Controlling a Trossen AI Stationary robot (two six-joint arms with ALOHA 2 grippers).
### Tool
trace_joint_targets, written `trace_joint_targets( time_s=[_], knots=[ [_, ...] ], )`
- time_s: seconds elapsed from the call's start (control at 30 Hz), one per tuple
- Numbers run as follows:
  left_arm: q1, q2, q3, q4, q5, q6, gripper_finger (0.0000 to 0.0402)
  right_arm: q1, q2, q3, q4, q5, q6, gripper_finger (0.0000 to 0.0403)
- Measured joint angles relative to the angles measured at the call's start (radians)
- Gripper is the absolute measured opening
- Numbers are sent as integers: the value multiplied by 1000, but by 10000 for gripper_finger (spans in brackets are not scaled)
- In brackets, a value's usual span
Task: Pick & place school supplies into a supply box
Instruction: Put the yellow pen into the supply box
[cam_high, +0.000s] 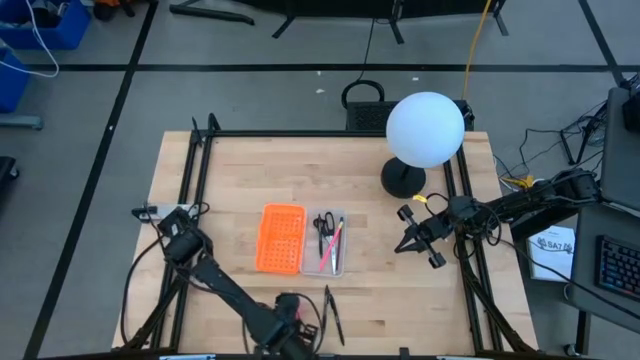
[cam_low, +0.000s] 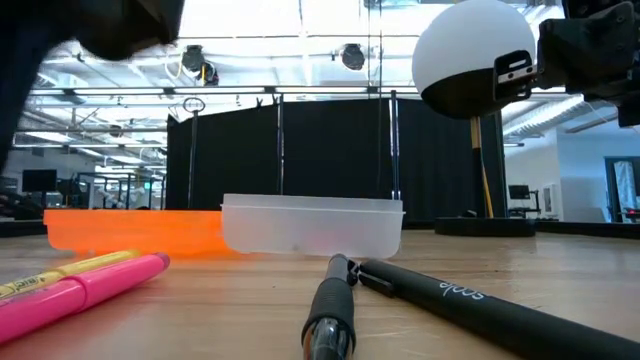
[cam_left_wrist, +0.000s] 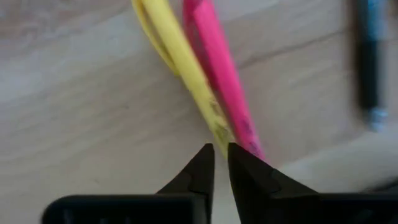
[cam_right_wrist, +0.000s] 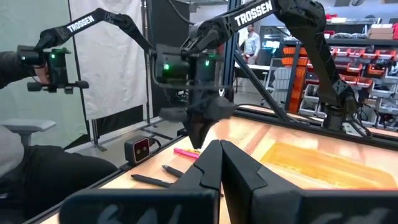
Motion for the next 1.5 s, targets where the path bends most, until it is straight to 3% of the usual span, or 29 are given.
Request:
trace_joint_targets(
  time_s=[0.4,0.67,0.97,1.27,1.5],
  knots=[
    [28,6,0,-12,27,25,169,0,0,0,-26,0,4,0],
    [45,6,0,-73,84,25,173,0,0,0,-29,0,2,0],
    [43,6,0,-113,80,17,172,0,0,0,-29,0,4,0],
    [25,6,-2,-110,76,156,172,0,0,0,-40,0,4,0],
    [18,-7,-138,36,140,168,172,0,0,0,-56,0,9,0]
  ],
)
